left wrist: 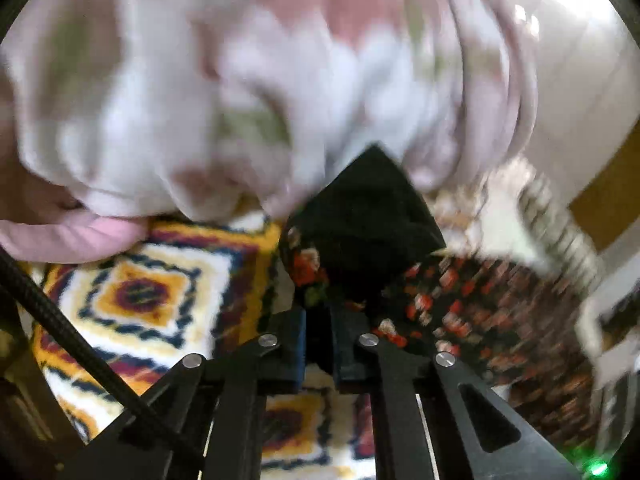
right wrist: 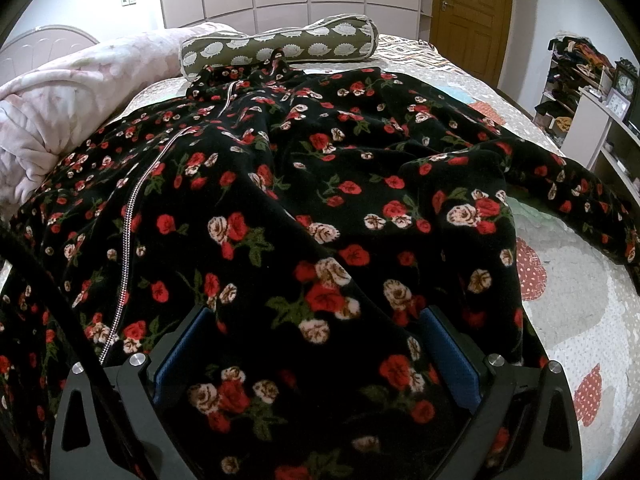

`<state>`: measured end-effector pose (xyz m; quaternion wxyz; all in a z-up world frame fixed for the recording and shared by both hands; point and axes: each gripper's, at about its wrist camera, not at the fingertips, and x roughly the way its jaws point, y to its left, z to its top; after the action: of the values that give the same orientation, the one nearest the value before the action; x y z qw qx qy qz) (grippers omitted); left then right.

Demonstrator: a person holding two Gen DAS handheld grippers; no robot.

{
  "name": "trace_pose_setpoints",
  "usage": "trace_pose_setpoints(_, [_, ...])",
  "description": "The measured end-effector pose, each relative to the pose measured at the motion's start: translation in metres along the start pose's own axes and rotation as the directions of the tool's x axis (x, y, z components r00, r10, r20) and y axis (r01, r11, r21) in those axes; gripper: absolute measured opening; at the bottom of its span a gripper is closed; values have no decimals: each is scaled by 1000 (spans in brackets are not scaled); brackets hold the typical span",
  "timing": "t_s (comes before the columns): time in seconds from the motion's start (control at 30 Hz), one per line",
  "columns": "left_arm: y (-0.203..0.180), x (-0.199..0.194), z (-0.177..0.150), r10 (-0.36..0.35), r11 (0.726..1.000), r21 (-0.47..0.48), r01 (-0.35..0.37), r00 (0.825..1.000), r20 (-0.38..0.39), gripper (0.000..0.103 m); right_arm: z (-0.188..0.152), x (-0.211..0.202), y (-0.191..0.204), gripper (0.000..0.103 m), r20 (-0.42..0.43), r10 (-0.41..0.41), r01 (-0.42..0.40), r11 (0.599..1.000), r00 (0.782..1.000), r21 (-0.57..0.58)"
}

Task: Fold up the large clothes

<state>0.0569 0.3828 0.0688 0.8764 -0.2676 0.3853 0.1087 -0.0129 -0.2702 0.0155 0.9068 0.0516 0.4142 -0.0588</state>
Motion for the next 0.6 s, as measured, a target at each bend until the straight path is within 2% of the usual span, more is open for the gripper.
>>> trace_pose_setpoints(0.1, [-8,-27,8,-84,996,-21,85,996,38,8,0,0,2,103,0,1,-1,1000,1000,1])
trace_pose_setpoints(0.2, [-53,-52,6,-143,988,77,137,987,73,8,0,0,2,103,-1,2,-2,1000,1000,1])
trace_pose_setpoints(0.27, [-88,-60,1,-210,969,142,200,976,59,8,0,0,2,103,-9,3,-3,1000,1000,3])
trace_pose_setpoints(0.37, [-159,-67,-16,-312,920,248,302,950,3,8,0,1,2,103,-7,4,-4,1000,1000,3])
trace_pose_setpoints(0.47, [-239,-59,-42,-411,850,313,423,905,-106,7,0,0,2,103,3,8,-8,1000,1000,6])
trace_pose_setpoints(0.53, [-298,-53,-70,-463,788,360,499,866,-187,7,0,-1,1,103,10,13,-13,1000,1000,9])
trace_pose_setpoints(0.6, [-347,-48,-101,-484,719,419,555,832,-272,8,0,-2,0,103,12,18,-19,1000,1000,13])
